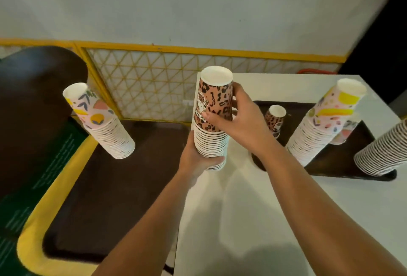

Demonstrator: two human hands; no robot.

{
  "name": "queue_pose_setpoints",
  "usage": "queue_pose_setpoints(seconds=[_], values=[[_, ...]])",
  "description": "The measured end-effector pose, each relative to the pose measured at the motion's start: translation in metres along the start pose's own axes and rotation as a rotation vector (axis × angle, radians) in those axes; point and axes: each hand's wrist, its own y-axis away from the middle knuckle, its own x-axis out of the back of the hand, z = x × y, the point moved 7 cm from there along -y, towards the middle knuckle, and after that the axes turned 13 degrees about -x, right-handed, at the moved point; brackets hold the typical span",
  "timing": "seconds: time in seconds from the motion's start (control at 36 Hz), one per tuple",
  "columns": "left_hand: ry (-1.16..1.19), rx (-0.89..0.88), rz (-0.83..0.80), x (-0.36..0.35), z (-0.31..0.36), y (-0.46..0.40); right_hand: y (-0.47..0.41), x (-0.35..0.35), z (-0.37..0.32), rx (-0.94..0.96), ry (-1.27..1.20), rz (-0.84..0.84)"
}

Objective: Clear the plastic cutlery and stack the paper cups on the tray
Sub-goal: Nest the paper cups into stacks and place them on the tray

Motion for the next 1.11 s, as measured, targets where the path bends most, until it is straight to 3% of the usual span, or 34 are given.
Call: queue_pose_setpoints(seconds=[0.28,0.67,1.0,1.11], values=[[-0.083,0.028,-0.092,-0.059,-0.006,-0.025,-0.018,0.057,0.032,-0.042,-0.051,0.085],[-0.129,0.110,-0.219,-0.074,-0.030,-0.073,-0.058,0.081,0.055,-0.115,-0.064,0.310],[-0.142,0.120,-0.273,-0.082,-0.042,-0.097,-0.082,0.094,0.058,-0.122,-0.108,0.404],[-0.126,0.118,-0.279,-0.083,-0.047,-0.102,-0.086,0.108,0.056,-0.134,-0.205,0.506]])
